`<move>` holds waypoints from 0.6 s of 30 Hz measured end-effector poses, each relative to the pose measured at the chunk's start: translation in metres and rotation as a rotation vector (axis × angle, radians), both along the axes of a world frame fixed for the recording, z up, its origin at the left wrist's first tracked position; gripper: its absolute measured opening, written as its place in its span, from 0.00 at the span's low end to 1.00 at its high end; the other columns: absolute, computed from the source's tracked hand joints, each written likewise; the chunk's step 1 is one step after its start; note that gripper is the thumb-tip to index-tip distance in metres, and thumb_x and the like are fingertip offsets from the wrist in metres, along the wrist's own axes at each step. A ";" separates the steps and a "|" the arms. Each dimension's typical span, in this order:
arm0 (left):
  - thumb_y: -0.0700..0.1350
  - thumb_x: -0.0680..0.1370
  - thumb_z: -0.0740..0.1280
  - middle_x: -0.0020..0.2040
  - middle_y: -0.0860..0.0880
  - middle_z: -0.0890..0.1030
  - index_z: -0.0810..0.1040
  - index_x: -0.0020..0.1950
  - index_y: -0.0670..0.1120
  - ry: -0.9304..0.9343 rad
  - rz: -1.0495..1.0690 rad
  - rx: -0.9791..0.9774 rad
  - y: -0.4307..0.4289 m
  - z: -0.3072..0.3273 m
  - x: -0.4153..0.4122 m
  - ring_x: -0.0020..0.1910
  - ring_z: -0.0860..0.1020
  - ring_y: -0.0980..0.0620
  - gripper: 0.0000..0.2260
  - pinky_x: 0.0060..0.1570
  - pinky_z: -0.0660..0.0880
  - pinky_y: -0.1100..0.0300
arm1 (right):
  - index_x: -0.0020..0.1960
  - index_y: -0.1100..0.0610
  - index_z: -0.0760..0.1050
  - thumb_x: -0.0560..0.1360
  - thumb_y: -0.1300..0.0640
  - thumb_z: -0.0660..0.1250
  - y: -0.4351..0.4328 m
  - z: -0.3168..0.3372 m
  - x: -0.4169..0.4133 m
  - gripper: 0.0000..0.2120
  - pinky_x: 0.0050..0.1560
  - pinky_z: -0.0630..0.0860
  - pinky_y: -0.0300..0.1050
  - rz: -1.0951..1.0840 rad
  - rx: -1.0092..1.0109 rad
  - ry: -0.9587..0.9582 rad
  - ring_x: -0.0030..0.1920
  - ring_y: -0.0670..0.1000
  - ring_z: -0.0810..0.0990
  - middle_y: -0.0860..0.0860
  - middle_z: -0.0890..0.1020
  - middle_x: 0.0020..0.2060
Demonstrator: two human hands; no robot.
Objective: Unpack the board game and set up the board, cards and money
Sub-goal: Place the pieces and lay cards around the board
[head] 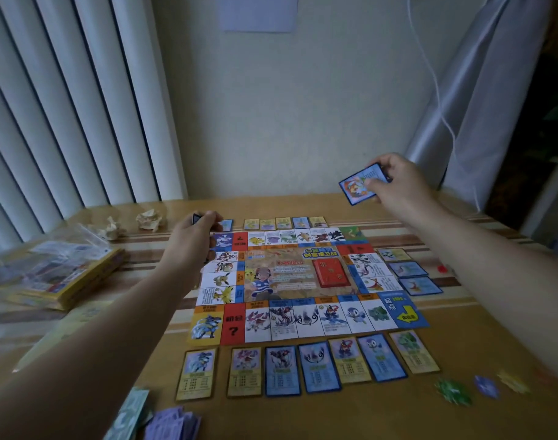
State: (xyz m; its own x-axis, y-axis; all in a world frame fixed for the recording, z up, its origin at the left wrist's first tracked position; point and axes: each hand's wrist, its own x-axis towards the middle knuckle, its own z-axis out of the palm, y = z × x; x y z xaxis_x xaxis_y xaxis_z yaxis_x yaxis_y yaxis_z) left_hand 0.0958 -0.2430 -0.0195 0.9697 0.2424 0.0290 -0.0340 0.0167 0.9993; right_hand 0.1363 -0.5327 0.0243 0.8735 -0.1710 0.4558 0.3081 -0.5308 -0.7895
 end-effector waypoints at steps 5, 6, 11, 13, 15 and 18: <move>0.43 0.81 0.59 0.36 0.50 0.72 0.73 0.41 0.46 -0.025 -0.015 0.072 0.004 0.003 0.003 0.30 0.66 0.54 0.10 0.29 0.62 0.61 | 0.52 0.54 0.68 0.76 0.67 0.65 0.000 -0.005 0.008 0.11 0.47 0.78 0.48 0.023 -0.011 0.049 0.48 0.53 0.79 0.54 0.79 0.49; 0.43 0.81 0.58 0.35 0.50 0.71 0.72 0.40 0.46 -0.028 -0.016 0.100 0.006 0.001 0.004 0.30 0.66 0.54 0.10 0.29 0.62 0.61 | 0.52 0.54 0.68 0.76 0.67 0.65 -0.001 -0.008 0.011 0.11 0.45 0.78 0.48 0.025 -0.020 0.058 0.48 0.53 0.79 0.55 0.79 0.49; 0.48 0.82 0.58 0.36 0.47 0.73 0.73 0.41 0.45 -0.005 -0.078 0.290 0.002 -0.008 0.014 0.32 0.67 0.51 0.12 0.31 0.63 0.58 | 0.52 0.57 0.67 0.74 0.65 0.69 -0.015 -0.017 0.035 0.13 0.29 0.74 0.33 -0.026 -0.007 0.078 0.40 0.52 0.78 0.57 0.78 0.48; 0.49 0.82 0.58 0.37 0.47 0.75 0.74 0.44 0.46 -0.007 -0.139 0.379 -0.012 -0.010 0.021 0.32 0.68 0.51 0.11 0.32 0.65 0.59 | 0.53 0.58 0.70 0.74 0.63 0.69 -0.026 -0.020 0.049 0.11 0.32 0.74 0.39 -0.067 -0.065 0.121 0.33 0.48 0.77 0.57 0.78 0.46; 0.49 0.82 0.58 0.40 0.45 0.77 0.75 0.46 0.46 -0.022 -0.199 0.533 -0.031 -0.011 0.035 0.32 0.69 0.51 0.11 0.32 0.66 0.58 | 0.55 0.62 0.72 0.76 0.62 0.67 -0.038 -0.024 0.064 0.10 0.33 0.73 0.42 -0.086 -0.132 0.167 0.28 0.47 0.76 0.57 0.79 0.44; 0.49 0.82 0.57 0.47 0.43 0.80 0.76 0.54 0.45 -0.015 -0.338 0.905 -0.059 -0.019 0.063 0.36 0.75 0.50 0.11 0.35 0.71 0.60 | 0.59 0.65 0.73 0.76 0.66 0.64 -0.050 -0.035 0.093 0.12 0.30 0.72 0.39 -0.092 -0.200 0.219 0.28 0.46 0.77 0.58 0.79 0.45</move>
